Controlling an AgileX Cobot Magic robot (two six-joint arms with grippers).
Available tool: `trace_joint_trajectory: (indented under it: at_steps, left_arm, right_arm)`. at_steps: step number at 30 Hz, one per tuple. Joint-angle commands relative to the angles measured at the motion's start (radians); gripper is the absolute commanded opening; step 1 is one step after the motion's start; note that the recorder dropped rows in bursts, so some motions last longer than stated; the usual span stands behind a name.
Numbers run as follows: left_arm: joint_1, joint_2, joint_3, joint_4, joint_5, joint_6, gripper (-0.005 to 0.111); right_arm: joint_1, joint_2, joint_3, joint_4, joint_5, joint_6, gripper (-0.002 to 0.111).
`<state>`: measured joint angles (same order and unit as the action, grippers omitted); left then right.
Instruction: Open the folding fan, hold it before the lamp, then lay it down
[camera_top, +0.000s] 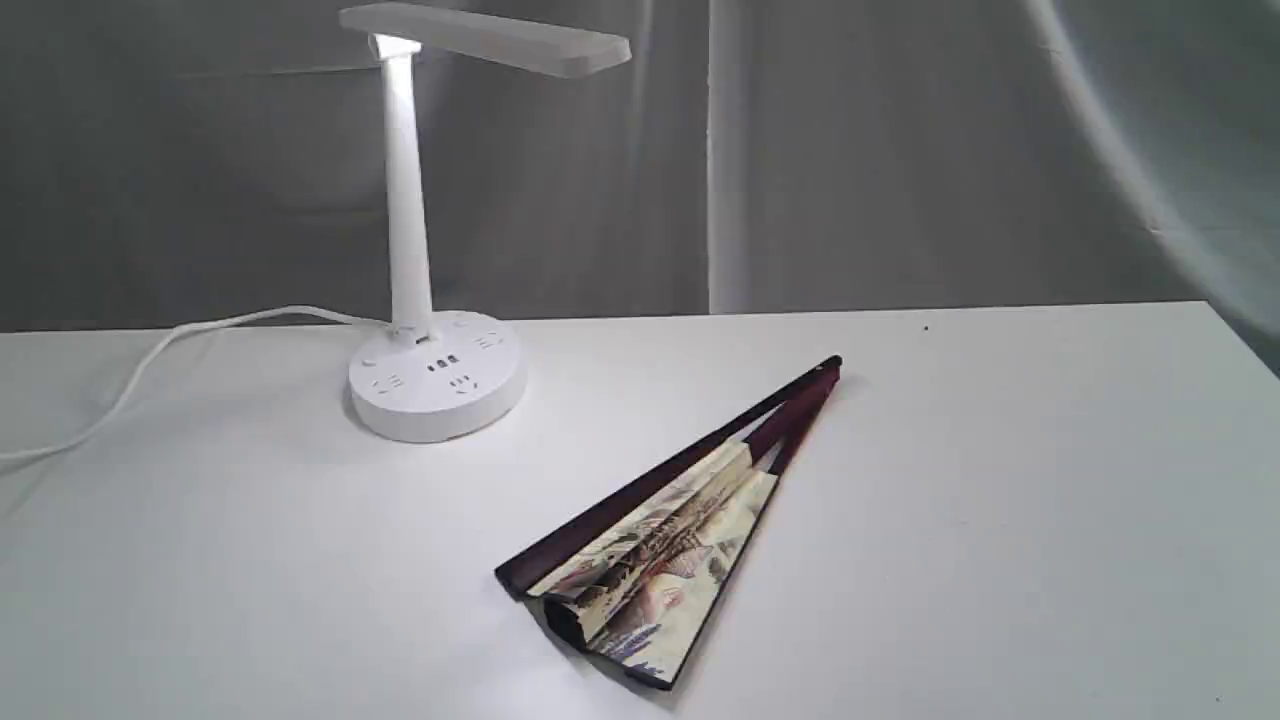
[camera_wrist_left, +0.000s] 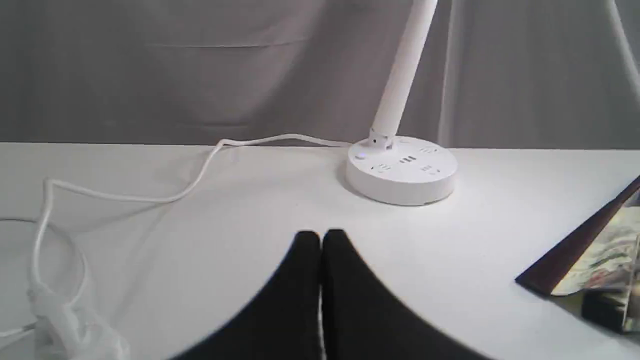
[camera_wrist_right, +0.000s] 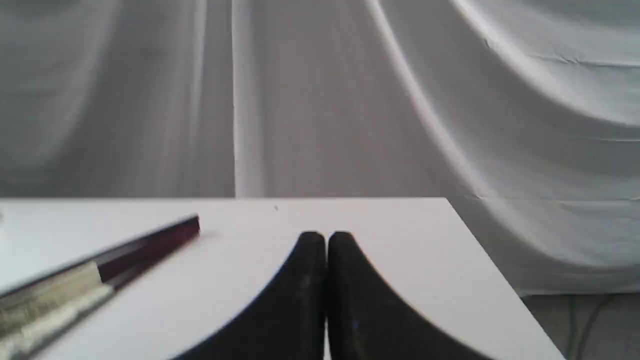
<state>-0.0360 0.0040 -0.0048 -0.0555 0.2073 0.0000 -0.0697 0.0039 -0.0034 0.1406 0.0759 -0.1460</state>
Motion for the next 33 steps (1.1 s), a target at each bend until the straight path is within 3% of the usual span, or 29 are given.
trace_joint_trajectory:
  at_steps: [1, 7, 10, 20, 26, 33]
  left_arm:
    - [0.002, -0.004, 0.005, -0.085, -0.073, 0.000, 0.000]
    - [0.002, -0.004, 0.005, -0.217, -0.168, -0.007, 0.000]
    - [0.002, -0.004, -0.033, -0.227, -0.091, -0.005, 0.000]
    - [0.002, -0.004, -0.315, -0.227, 0.095, 0.000, 0.000]
    - [0.002, -0.004, -0.420, -0.222, 0.170, 0.000, 0.000]
    - [0.002, -0.004, -0.443, -0.206, 0.375, -0.110, 0.000]
  right_arm:
    - [-0.001, -0.004, 0.003, 0.175, -0.104, 0.004, 0.000]
    - [-0.001, -0.004, -0.032, 0.202, -0.110, -0.004, 0.000]
    - [-0.001, -0.004, -0.106, 0.200, -0.058, -0.018, 0.000]
    - [-0.001, -0.004, -0.357, 0.149, 0.378, -0.018, 0.000]
    - [-0.001, 0.171, -0.482, 0.077, 0.563, -0.002, 0.000]
    - [0.003, 0.289, -0.510, 0.102, 0.600, -0.002, 0.000]
